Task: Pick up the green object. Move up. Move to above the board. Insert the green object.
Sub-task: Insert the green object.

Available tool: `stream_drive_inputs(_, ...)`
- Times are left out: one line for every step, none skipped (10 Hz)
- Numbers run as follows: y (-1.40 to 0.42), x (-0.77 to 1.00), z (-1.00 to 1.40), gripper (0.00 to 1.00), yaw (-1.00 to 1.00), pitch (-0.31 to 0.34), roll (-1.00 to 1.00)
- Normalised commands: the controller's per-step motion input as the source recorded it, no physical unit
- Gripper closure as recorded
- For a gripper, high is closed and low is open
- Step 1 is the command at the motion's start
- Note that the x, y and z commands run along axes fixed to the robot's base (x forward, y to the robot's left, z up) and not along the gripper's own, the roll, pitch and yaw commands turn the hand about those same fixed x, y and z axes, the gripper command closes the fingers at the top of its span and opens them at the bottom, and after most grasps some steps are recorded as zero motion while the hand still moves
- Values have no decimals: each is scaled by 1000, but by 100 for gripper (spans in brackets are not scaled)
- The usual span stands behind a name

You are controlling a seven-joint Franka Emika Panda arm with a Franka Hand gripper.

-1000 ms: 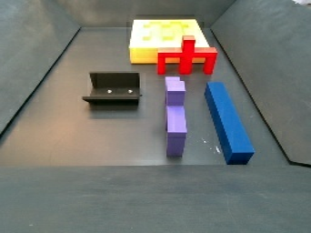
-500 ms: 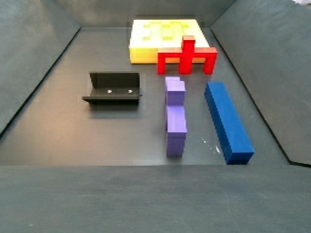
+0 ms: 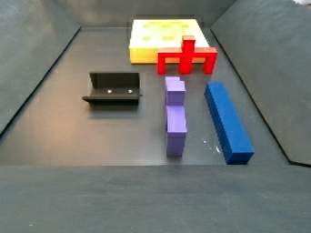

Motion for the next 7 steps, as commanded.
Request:
stream_drive_inputs(0, -6, -529, 100, -131, -83, -19)
stream_drive_inputs(0, -431, -1000, 100, 0, -129, 34)
stream_drive_inputs(0, -569, -1000, 100, 0, -54, 0)
stream_drive_inputs(0, -594, -1000, 100, 0, -60, 0)
stream_drive_inputs(0, -414, -937, 100, 126, -49, -74)
stream_drive_inputs(-77, -137, -623, 100, 426, -101, -221)
stream_drive_inputs(-123, -83, -546, 100, 423, -143, -234)
